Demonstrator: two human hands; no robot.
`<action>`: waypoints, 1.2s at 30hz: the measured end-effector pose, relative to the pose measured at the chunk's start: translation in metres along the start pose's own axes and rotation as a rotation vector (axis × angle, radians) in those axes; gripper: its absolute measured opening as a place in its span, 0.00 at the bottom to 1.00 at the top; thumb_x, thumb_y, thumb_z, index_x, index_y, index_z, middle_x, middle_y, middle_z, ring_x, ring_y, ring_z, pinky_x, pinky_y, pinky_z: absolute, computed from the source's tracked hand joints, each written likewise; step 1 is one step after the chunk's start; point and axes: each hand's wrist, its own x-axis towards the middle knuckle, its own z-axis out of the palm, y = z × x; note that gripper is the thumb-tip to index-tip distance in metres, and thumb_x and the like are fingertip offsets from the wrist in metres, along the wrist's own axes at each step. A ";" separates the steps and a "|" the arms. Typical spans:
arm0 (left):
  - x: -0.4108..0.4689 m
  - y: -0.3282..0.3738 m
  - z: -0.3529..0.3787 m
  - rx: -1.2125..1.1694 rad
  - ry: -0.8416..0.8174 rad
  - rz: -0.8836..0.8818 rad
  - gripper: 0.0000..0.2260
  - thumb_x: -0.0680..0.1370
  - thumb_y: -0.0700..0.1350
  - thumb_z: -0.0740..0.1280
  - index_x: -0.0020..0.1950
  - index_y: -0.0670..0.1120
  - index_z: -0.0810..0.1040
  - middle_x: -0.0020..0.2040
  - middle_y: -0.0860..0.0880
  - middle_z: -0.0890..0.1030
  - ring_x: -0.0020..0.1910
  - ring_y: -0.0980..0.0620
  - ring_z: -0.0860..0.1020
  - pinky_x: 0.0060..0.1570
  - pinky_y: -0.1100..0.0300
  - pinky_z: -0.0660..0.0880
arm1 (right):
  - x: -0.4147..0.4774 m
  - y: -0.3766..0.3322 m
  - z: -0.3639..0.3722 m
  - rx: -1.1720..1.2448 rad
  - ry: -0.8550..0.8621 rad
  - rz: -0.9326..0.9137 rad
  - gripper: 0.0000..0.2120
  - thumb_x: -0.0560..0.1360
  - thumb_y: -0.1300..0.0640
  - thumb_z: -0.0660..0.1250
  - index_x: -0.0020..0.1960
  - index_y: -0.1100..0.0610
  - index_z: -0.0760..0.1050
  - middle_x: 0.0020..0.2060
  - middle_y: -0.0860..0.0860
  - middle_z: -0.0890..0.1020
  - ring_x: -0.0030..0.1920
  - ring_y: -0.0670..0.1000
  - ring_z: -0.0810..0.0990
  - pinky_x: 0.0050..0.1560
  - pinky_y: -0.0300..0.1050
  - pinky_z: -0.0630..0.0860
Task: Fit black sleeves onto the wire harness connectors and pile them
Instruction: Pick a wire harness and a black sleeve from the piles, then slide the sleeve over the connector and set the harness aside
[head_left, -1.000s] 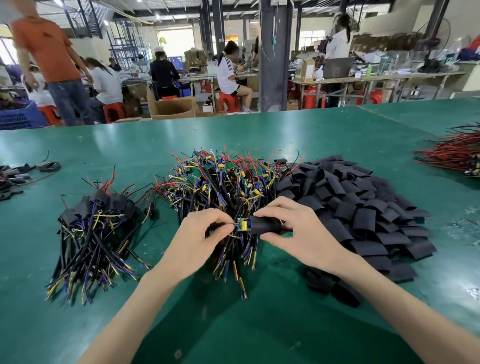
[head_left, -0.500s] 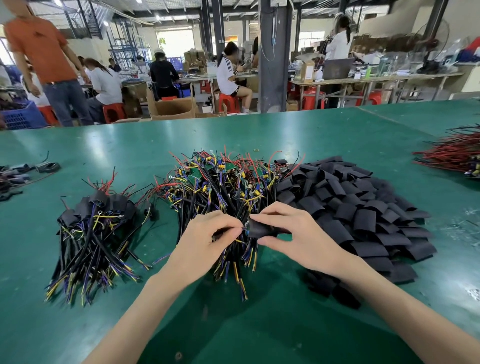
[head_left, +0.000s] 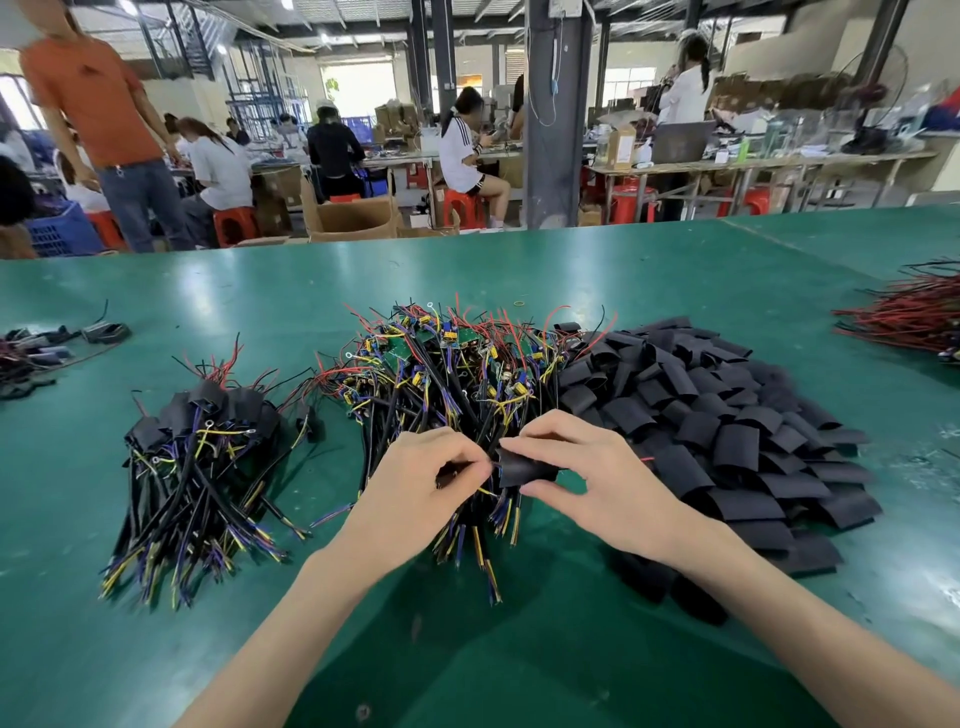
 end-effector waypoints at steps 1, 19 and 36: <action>0.000 0.000 0.000 0.010 0.003 -0.006 0.05 0.74 0.37 0.70 0.39 0.46 0.81 0.34 0.58 0.78 0.36 0.58 0.75 0.39 0.69 0.68 | 0.000 0.000 0.001 -0.005 0.002 0.000 0.20 0.71 0.63 0.72 0.62 0.59 0.77 0.54 0.50 0.76 0.54 0.44 0.74 0.59 0.34 0.68; -0.017 -0.082 -0.091 0.721 0.435 -0.952 0.11 0.74 0.35 0.63 0.53 0.31 0.75 0.50 0.29 0.76 0.53 0.30 0.72 0.48 0.42 0.71 | -0.001 0.031 -0.005 -0.347 0.177 0.461 0.20 0.72 0.60 0.69 0.63 0.60 0.73 0.60 0.57 0.72 0.62 0.59 0.66 0.65 0.54 0.64; 0.155 -0.076 -0.032 0.582 0.094 -0.863 0.14 0.74 0.46 0.64 0.55 0.40 0.76 0.58 0.40 0.77 0.61 0.40 0.72 0.63 0.47 0.61 | -0.006 0.051 -0.021 -0.663 0.050 0.723 0.19 0.73 0.60 0.60 0.63 0.57 0.72 0.58 0.55 0.71 0.59 0.58 0.67 0.56 0.52 0.66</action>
